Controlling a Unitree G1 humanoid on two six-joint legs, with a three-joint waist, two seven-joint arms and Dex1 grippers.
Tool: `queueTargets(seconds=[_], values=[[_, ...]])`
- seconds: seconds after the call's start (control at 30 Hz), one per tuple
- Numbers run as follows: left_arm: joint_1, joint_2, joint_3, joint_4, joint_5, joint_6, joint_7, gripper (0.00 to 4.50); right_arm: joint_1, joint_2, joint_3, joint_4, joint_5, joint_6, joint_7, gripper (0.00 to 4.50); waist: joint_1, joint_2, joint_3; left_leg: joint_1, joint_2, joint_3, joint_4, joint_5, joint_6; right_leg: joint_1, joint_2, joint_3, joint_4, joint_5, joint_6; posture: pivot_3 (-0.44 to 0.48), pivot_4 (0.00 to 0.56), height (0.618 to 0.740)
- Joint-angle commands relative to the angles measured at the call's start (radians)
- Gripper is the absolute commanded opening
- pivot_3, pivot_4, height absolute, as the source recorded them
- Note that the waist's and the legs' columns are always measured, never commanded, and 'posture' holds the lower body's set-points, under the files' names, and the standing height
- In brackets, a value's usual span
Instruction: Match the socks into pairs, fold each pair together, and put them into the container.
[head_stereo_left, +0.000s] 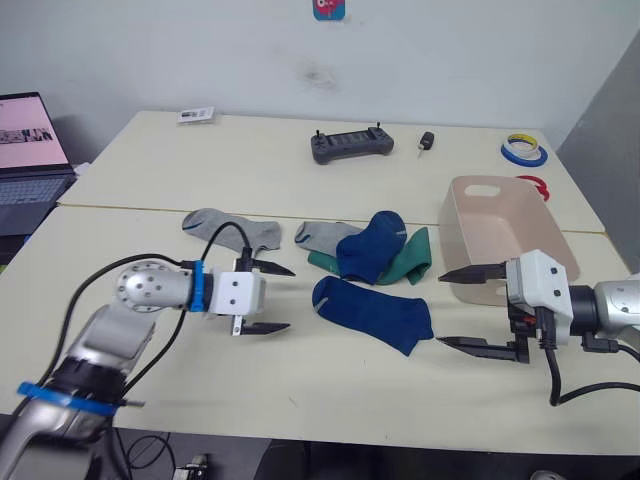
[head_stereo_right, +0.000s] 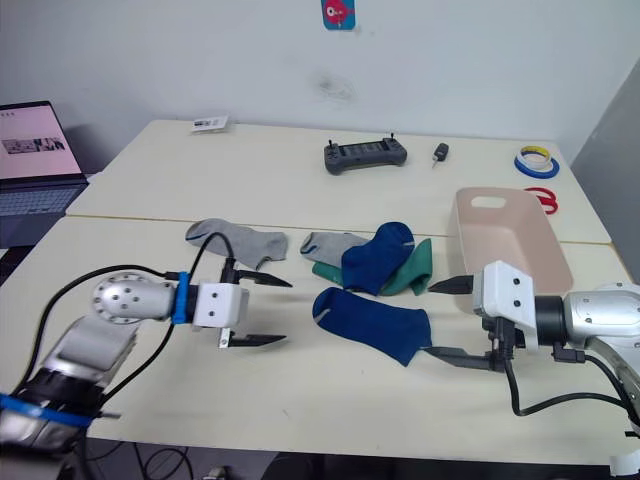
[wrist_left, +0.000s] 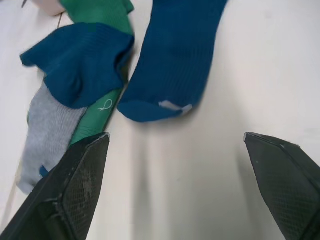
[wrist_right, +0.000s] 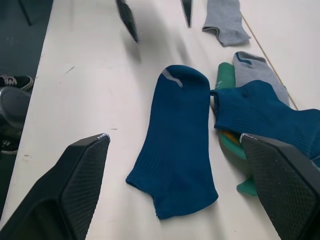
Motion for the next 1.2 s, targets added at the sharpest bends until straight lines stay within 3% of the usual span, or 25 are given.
queueTargets(seconds=[0.03, 0.13, 0.2, 0.4, 0.63, 0.9, 1.2], values=[[-0.076, -0.053, -0.048, 0.124, 0.075, -0.181, 0.011, 4.47, 0.017, -0.014, -0.022, -0.040, 0.005, -0.003, 0.003, 4.50, -0.001, 0.000, 0.000, 0.000, 0.000, 0.000, 0.000, 0.000, 0.000, 0.000, 0.000, 0.000, 0.000, 0.000, 0.000, 0.000, 0.150, 0.740], [-0.133, -0.103, -0.083, 0.237, 0.125, -0.327, 0.029, 4.47, 0.034, -0.019, -0.038, -0.048, 0.007, 0.003, -0.002, 4.50, -0.002, 0.000, 0.000, 0.000, 0.000, 0.000, 0.000, 0.000, 0.000, -0.001, 0.000, -0.001, 0.000, 0.000, 0.000, 0.000, 0.150, 0.740], [-0.164, -0.121, -0.107, 0.301, 0.137, -0.391, 0.015, 4.09, 0.045, -0.020, -0.045, -0.046, -0.001, -0.001, -0.004, 4.50, -0.005, 0.000, 0.000, 0.000, 0.001, 0.000, 0.000, 0.000, 0.000, -0.001, 0.000, -0.001, 0.001, 0.000, 0.000, 0.000, 0.150, 0.740], [-0.227, -0.132, -0.150, 0.463, 0.186, -0.530, 0.024, 2.23, 0.055, -0.013, -0.022, -0.038, -0.046, -0.012, -0.038, 4.50, -0.007, 0.000, 0.000, 0.001, 0.001, 0.000, 0.000, 0.000, 0.000, -0.001, 0.001, -0.001, 0.003, 0.000, 0.000, 0.000, 0.150, 0.740], [-0.165, -0.078, -0.136, 0.427, 0.125, -0.569, 0.005, 0.06, 0.064, 0.016, 0.092, -0.019, -0.197, -0.130, -0.059, 4.50, -0.011, 0.000, 0.000, 0.001, 0.001, 0.001, 0.001, 0.000, 0.000, -0.002, 0.001, -0.001, 0.006, 0.000, 0.000, 0.000, 0.150, 0.740], [0.048, 0.019, -0.076, 0.142, -0.012, -0.401, 0.023, 0.06, 0.029, 0.087, 0.339, 0.113, -0.491, -0.437, -0.064, 4.50, -0.027, 0.000, 0.000, 0.001, 0.002, 0.001, 0.001, 0.000, 0.000, -0.004, 0.000, 0.000, 0.009, 0.000, 0.000, 0.000, 0.150, 0.740], [0.156, 0.045, -0.036, 0.017, 0.011, -0.321, 0.072, 0.06, -0.138, 0.212, 0.488, 0.371, -0.654, -0.583, -0.051, 4.50, -0.030, 0.000, 0.000, 0.002, 0.002, 0.002, 0.001, 0.001, 0.000, -0.006, 0.000, 0.000, 0.013, 0.000, 0.000, 0.000, 0.150, 0.740]])
